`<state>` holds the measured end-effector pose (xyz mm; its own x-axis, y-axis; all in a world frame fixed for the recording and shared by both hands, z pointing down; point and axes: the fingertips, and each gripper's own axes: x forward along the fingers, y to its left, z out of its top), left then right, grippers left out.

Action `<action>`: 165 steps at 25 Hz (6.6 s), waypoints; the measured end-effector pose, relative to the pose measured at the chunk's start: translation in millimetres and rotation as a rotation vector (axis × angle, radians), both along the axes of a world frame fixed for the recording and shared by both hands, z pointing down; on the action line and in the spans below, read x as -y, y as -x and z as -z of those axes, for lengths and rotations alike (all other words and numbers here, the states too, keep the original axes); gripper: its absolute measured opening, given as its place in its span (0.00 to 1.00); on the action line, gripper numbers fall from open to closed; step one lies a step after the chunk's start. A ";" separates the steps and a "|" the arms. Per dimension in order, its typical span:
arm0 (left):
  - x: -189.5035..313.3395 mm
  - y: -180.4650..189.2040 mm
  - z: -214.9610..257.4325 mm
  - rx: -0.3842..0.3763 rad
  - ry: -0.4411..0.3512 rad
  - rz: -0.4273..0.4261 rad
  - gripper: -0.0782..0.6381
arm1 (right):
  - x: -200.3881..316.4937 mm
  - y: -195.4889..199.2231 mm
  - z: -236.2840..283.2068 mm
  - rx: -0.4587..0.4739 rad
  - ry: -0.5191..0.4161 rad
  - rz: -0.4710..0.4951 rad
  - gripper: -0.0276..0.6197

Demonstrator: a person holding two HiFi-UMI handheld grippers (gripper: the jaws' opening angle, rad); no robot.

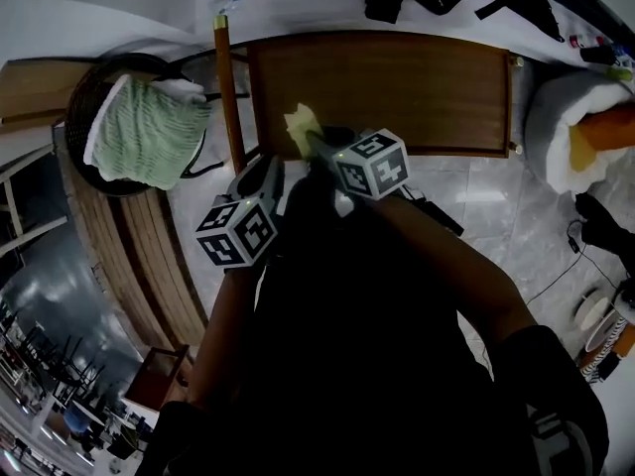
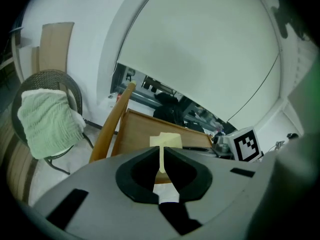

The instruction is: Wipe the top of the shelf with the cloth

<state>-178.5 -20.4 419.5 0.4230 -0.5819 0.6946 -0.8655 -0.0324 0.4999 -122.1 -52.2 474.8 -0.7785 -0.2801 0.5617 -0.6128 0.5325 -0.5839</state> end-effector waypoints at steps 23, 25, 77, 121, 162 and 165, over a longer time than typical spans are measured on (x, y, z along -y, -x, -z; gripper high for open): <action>8.7 31.3 -39.4 -0.112 0.065 -0.137 0.12 | -19.9 95.3 -122.5 -0.196 0.145 0.054 0.11; 8.4 28.8 -40.9 -0.107 0.063 -0.152 0.12 | -20.4 95.0 -125.9 -0.227 0.129 0.082 0.11; 2.8 -205.9 -77.4 -0.155 0.114 -0.325 0.13 | -17.7 -201.2 -122.8 -0.442 0.090 -0.007 0.11; -6.1 -270.7 -74.0 -0.175 0.096 -0.450 0.12 | -33.9 -470.8 -110.4 -0.827 0.108 -0.543 0.11; -0.3 66.6 -24.0 -0.099 0.013 -0.123 0.12 | 5.5 100.0 -123.3 -0.370 -0.012 0.091 0.11; 0.6 64.1 -26.3 -0.110 0.016 -0.131 0.12 | 5.5 102.8 -127.3 -0.405 -0.046 0.133 0.11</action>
<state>-242.6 -21.0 445.8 0.5684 -0.5059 0.6488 -0.7945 -0.1328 0.5925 -224.8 -57.7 602.1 -0.5287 -0.2240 0.8187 -0.7122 0.6418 -0.2844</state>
